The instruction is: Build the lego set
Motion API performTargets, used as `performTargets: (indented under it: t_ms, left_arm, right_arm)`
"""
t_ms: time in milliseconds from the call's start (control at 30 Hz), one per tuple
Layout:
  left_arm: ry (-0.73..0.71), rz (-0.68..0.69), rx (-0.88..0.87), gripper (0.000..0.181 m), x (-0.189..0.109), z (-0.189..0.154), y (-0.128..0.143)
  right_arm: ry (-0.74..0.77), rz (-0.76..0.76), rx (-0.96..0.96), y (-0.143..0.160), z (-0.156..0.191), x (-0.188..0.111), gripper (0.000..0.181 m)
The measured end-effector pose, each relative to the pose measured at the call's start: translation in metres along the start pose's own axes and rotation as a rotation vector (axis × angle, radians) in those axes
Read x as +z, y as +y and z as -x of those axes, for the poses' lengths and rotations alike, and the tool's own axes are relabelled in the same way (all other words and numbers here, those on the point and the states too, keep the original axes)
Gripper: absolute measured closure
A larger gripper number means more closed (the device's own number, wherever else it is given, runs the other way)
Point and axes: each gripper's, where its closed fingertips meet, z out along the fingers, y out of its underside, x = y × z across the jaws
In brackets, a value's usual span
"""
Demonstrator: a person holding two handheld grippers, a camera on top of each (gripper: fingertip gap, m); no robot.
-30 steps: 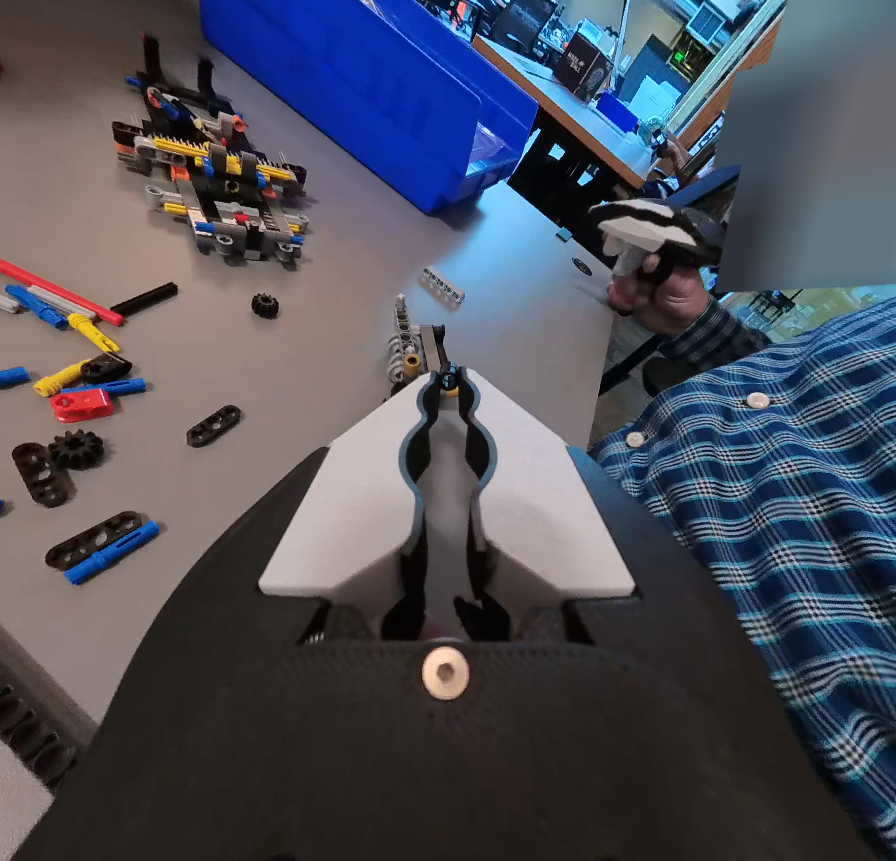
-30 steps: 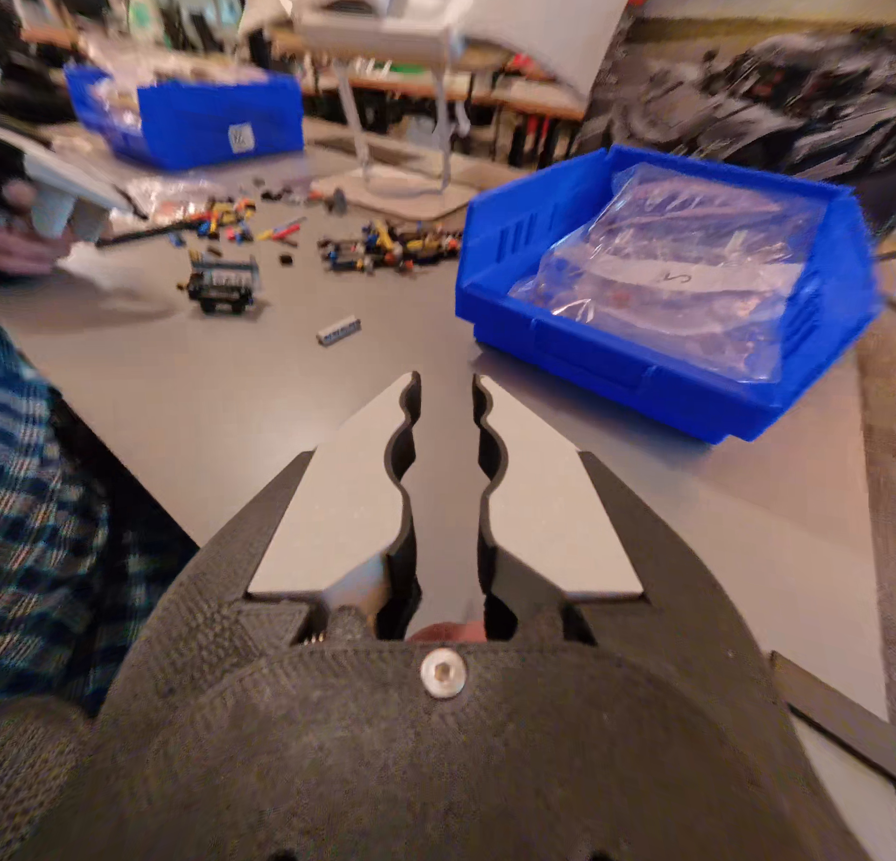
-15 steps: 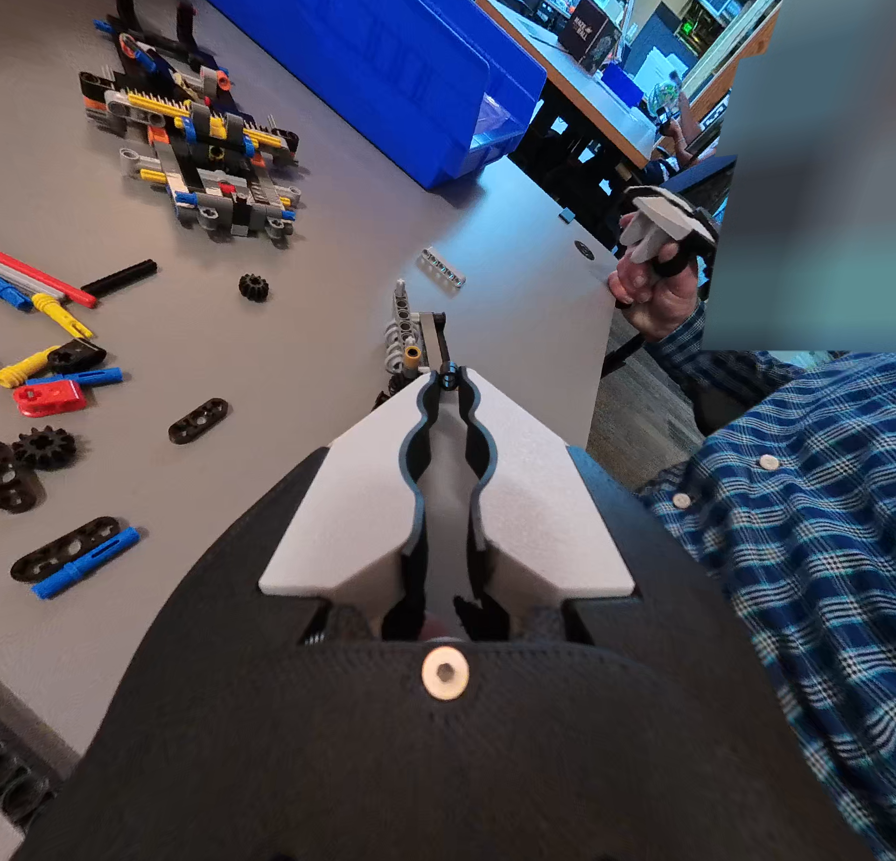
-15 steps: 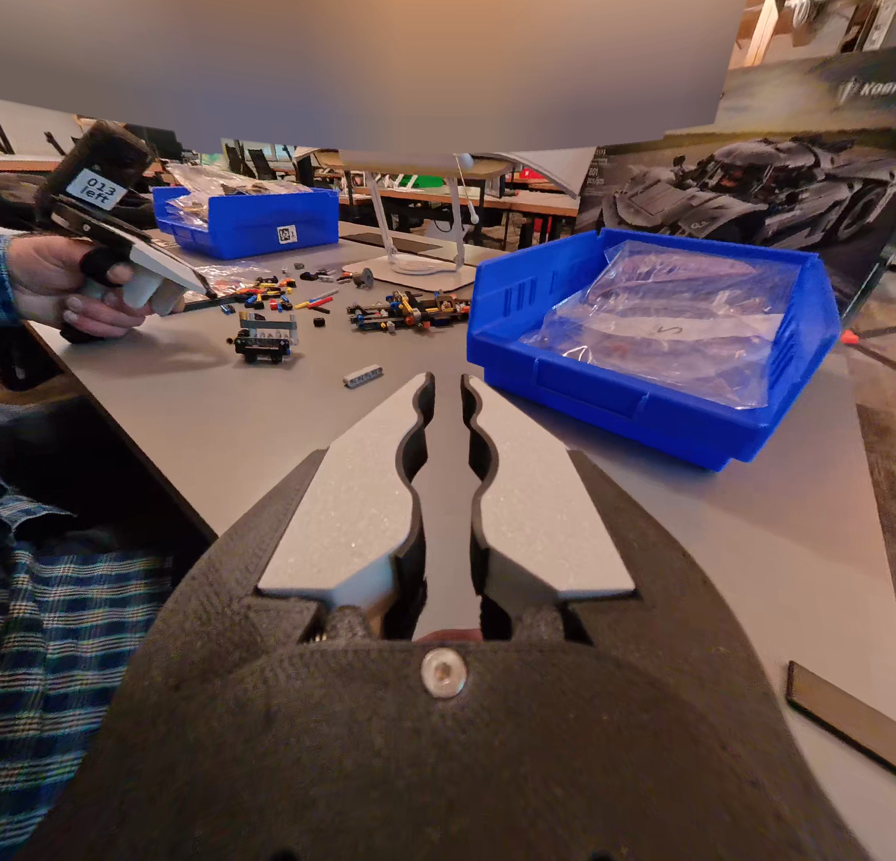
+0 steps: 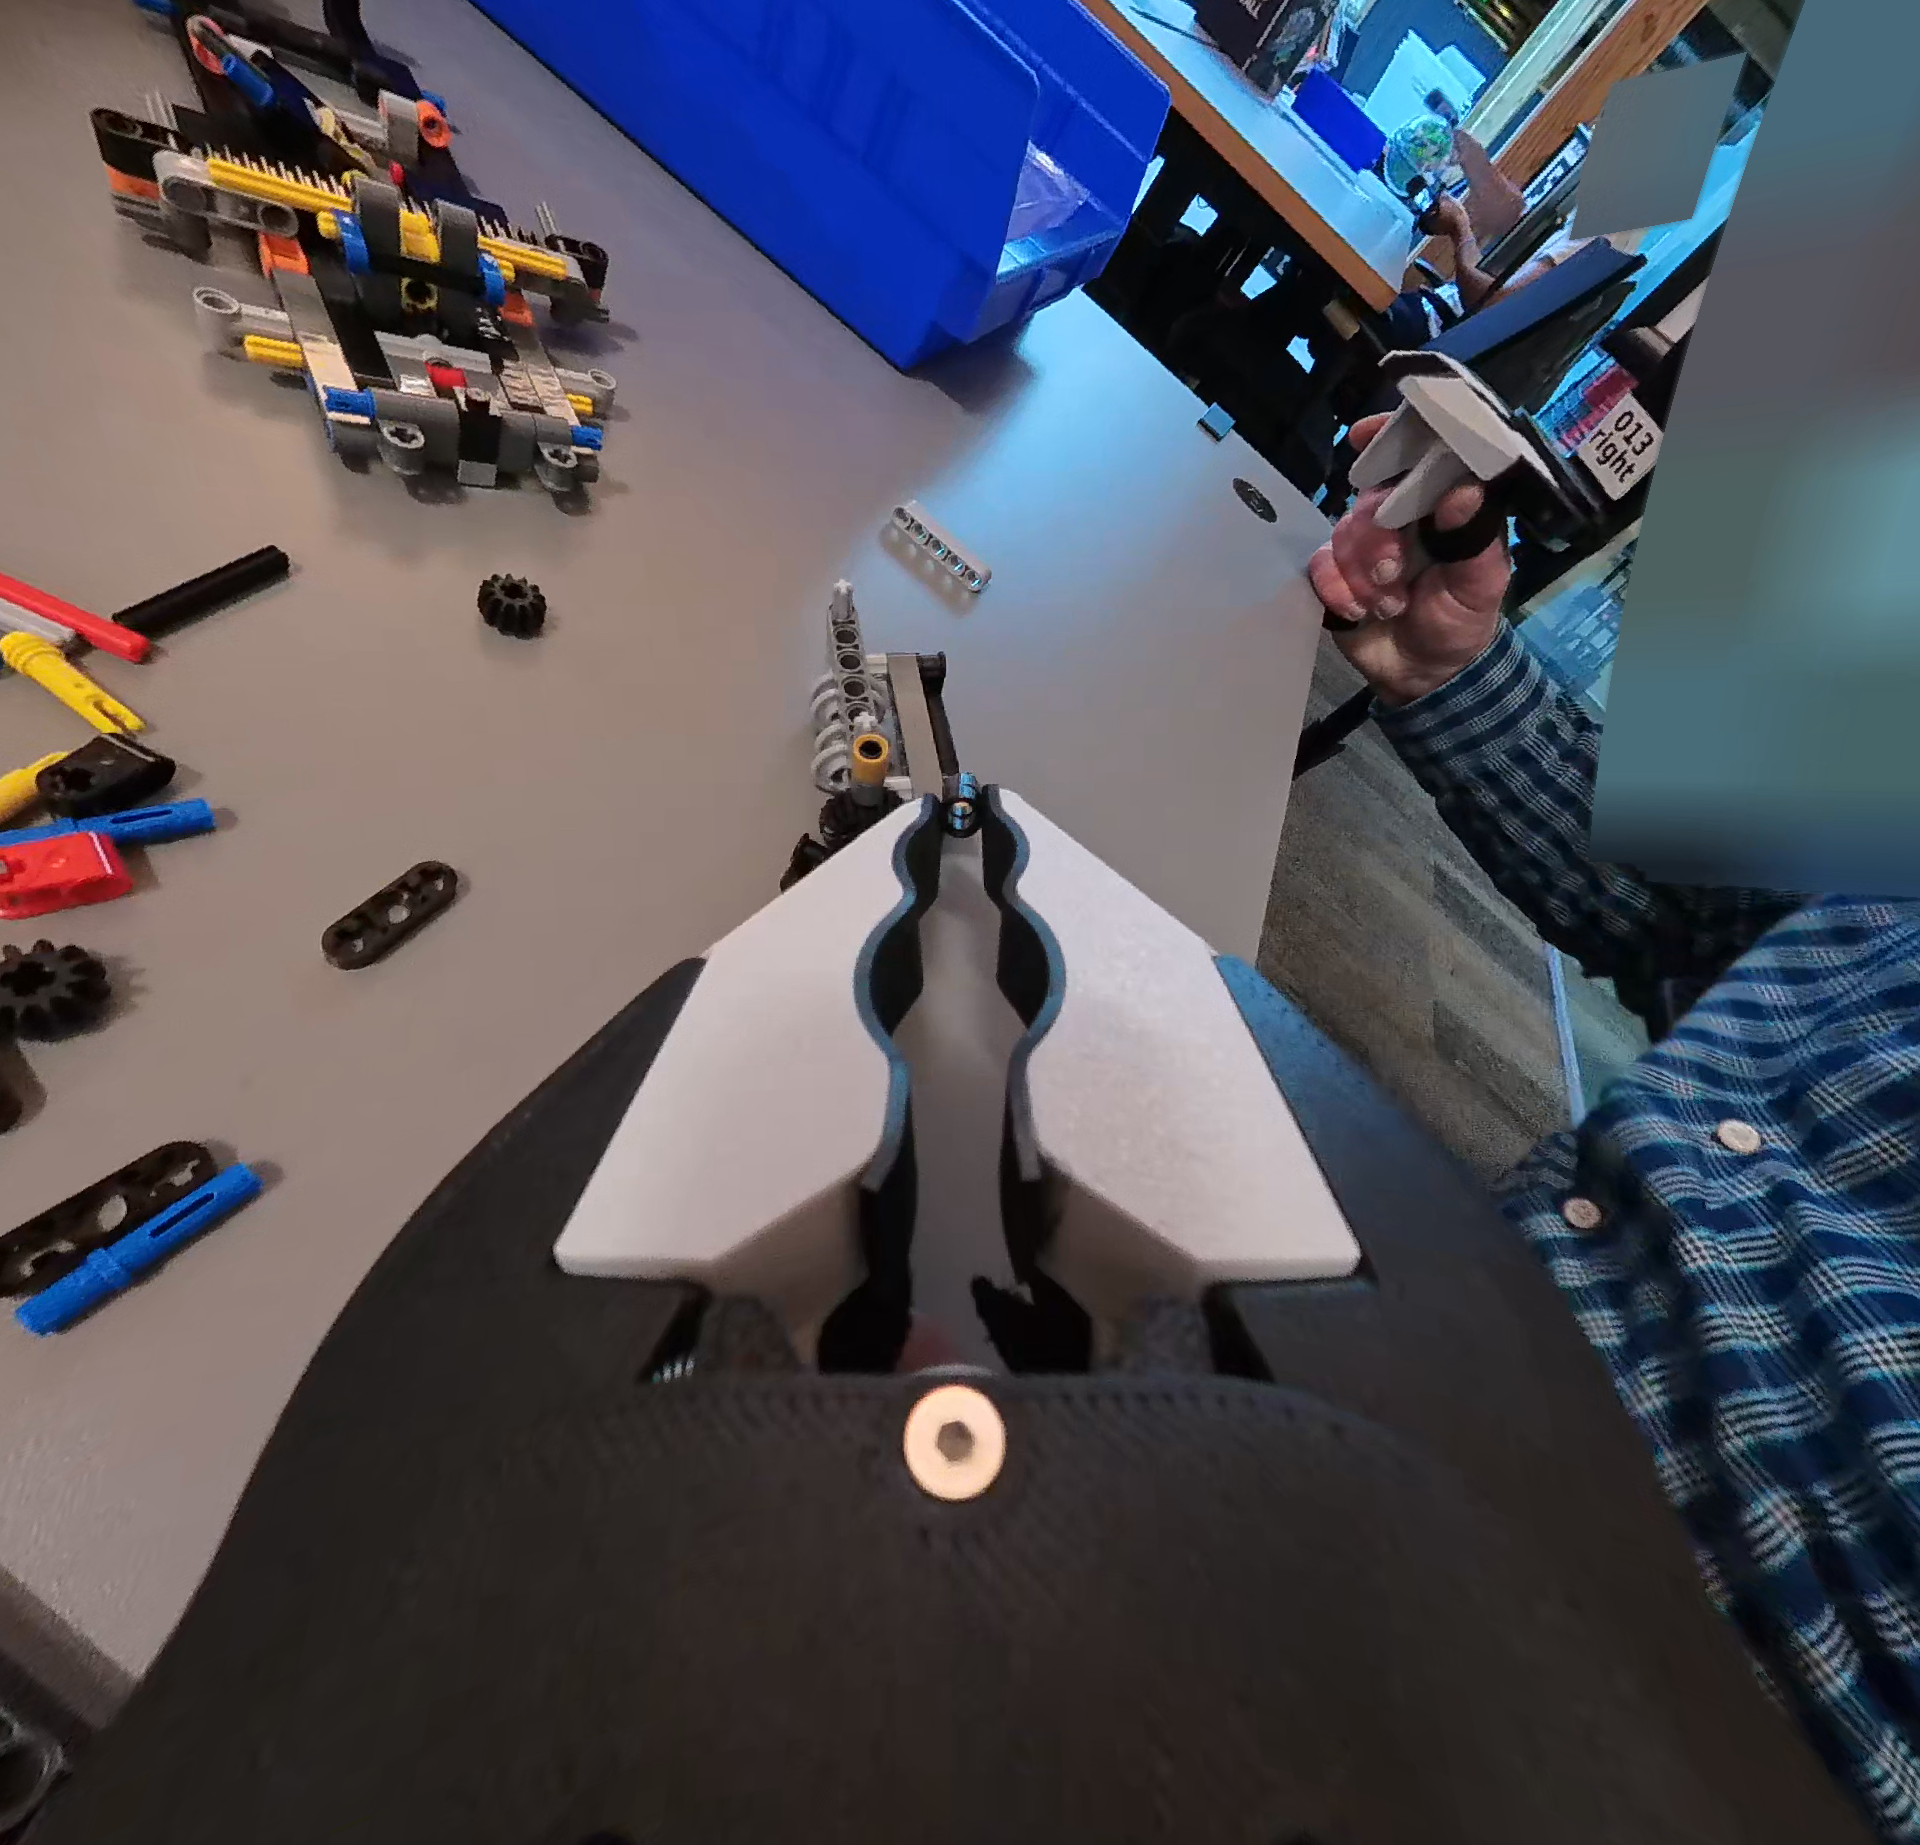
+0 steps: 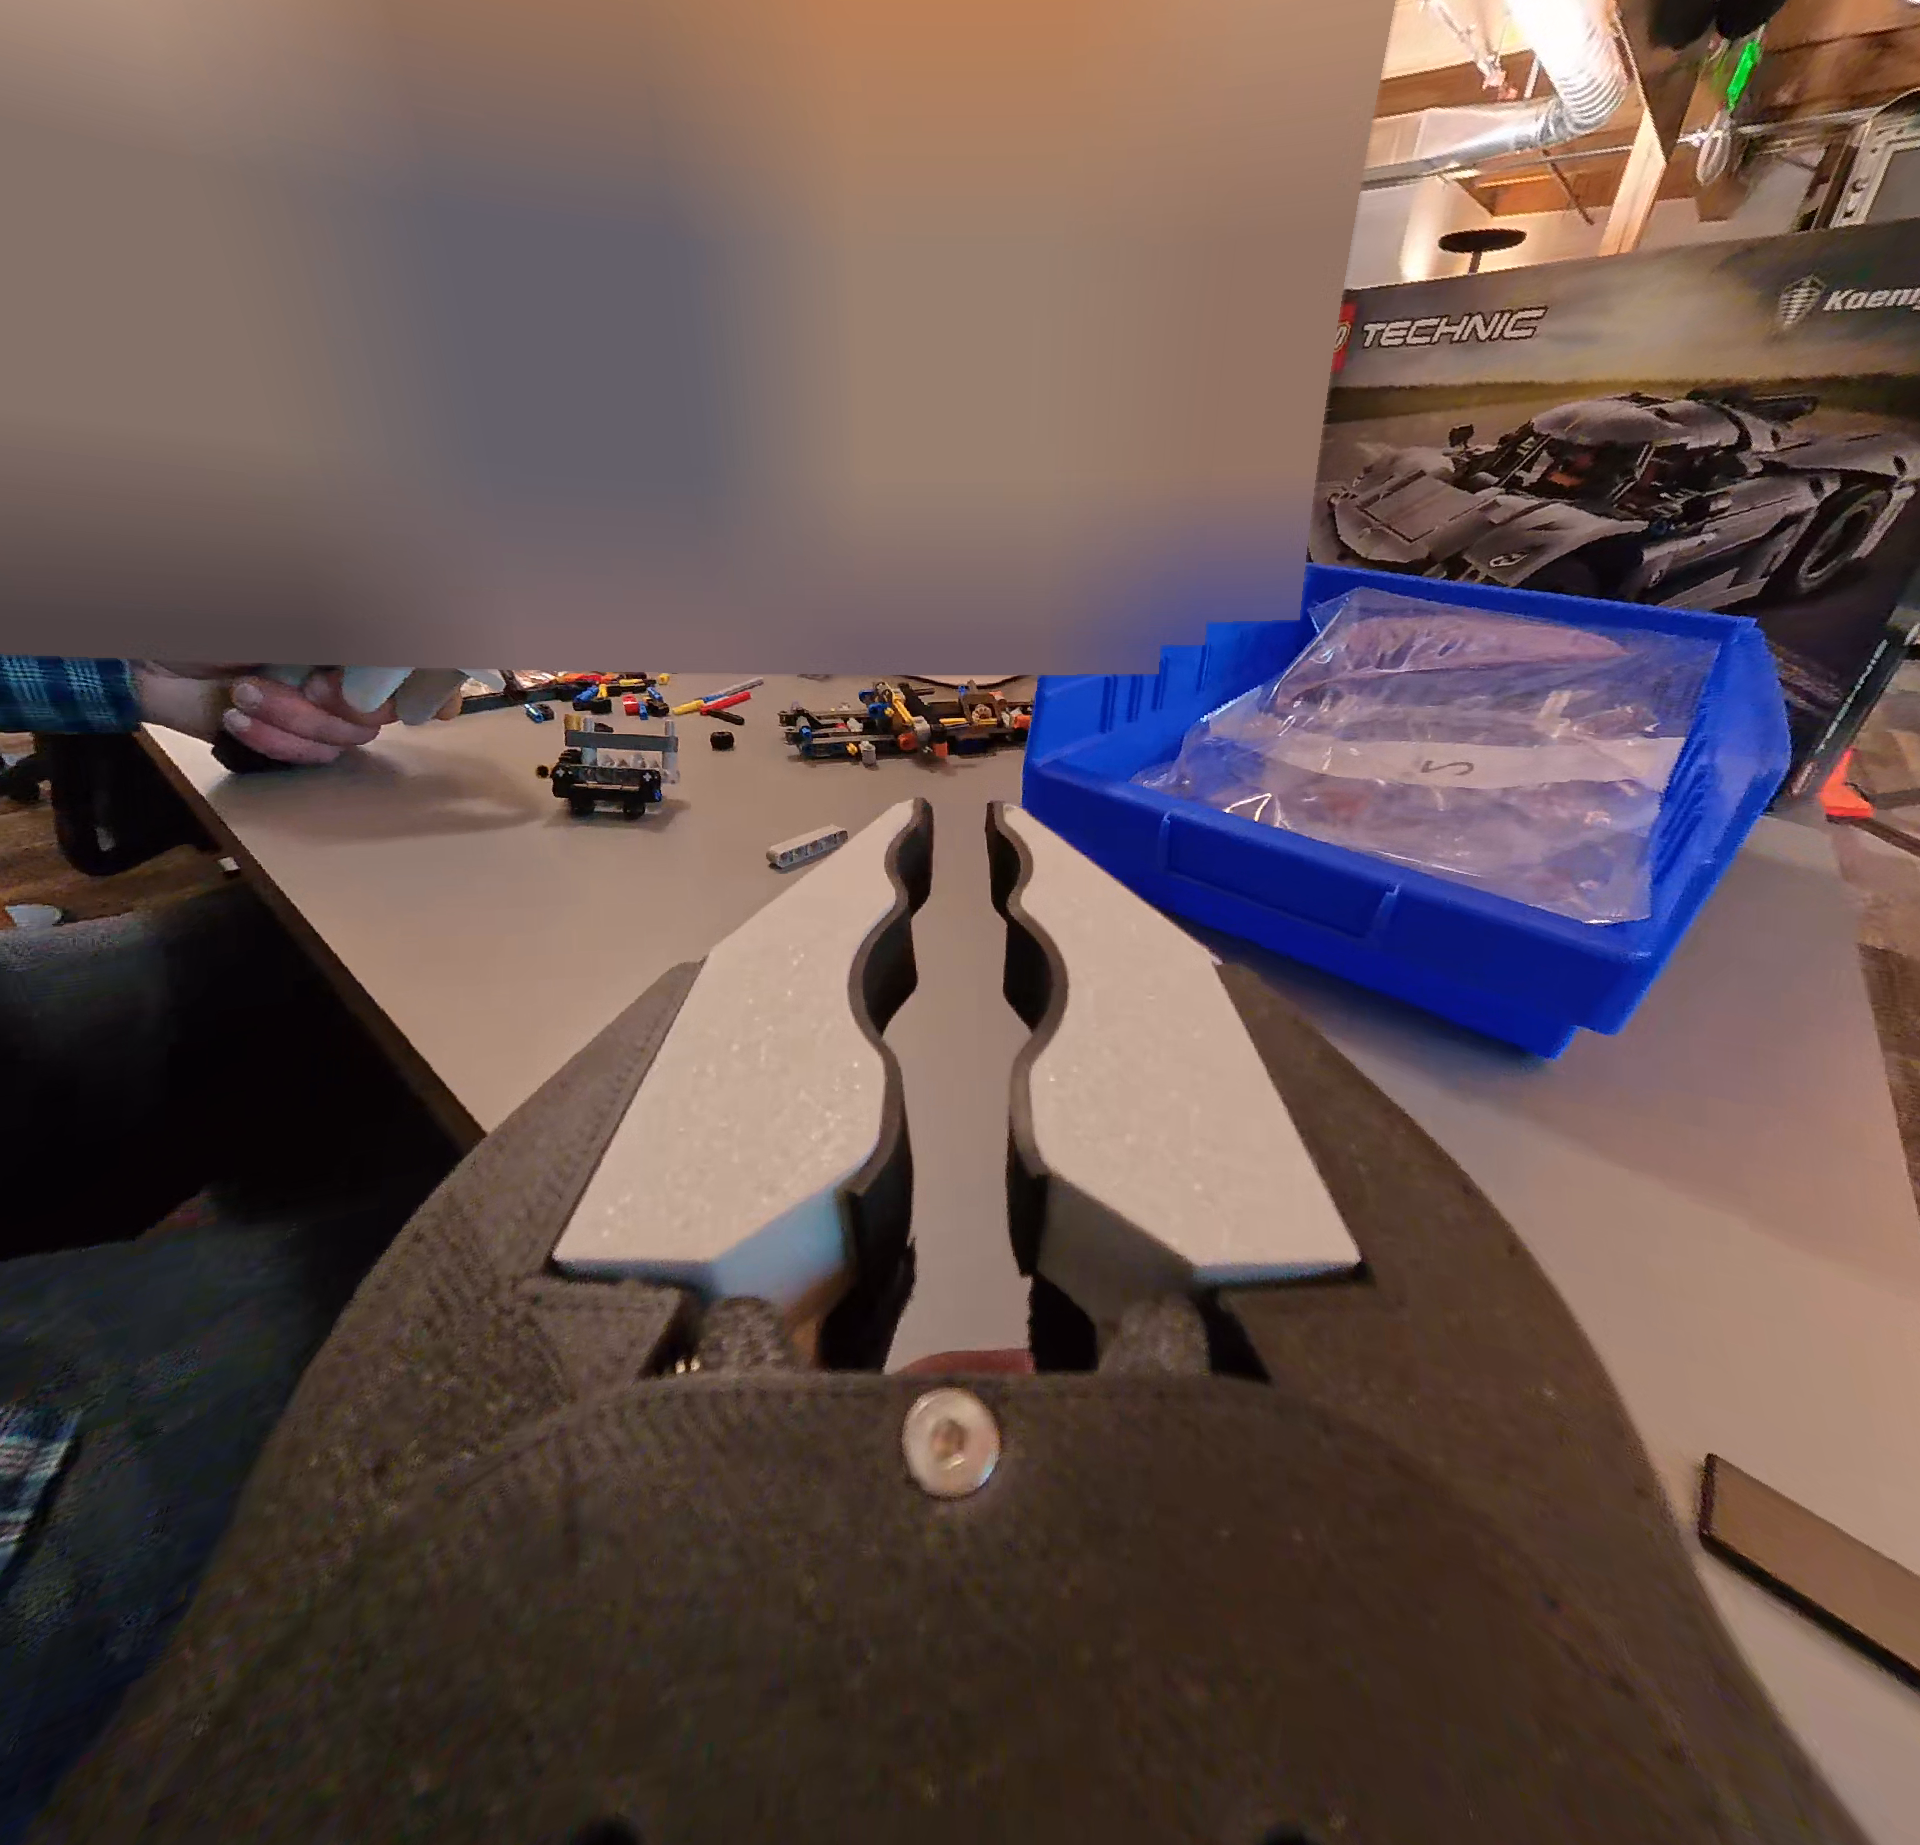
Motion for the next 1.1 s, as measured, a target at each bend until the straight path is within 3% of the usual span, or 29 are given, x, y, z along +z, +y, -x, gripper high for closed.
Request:
performTargets:
  t_ms: [333,500,600,733,933,1100]
  left_arm:
    - [-0.01,0.011,0.02,0.177,0.001,-0.001,0.002]
    - [-0.018,0.025,0.019,0.176,0.003,0.0,0.003]
    - [-0.022,0.008,0.017,0.177,0.001,0.001,0.001]
    - [-0.03,0.004,0.018,0.177,0.0,0.002,0.001]
    - [-0.042,0.021,0.017,0.177,0.002,0.003,0.003]
    - [-0.06,0.021,0.019,0.177,0.003,0.005,0.003]
  right_arm:
    - [-0.069,0.023,0.014,0.002,0.005,0.001,0.17]
    - [-0.153,0.028,0.052,0.002,0.01,-0.002,0.157]
    - [-0.134,0.058,-0.033,0.007,0.012,-0.016,0.144]
    - [-0.08,0.162,-0.015,0.032,0.026,-0.074,0.138]
    - [0.071,0.314,0.104,0.084,0.083,-0.196,0.141]
    - [0.315,0.273,0.325,0.112,0.133,-0.286,0.15]
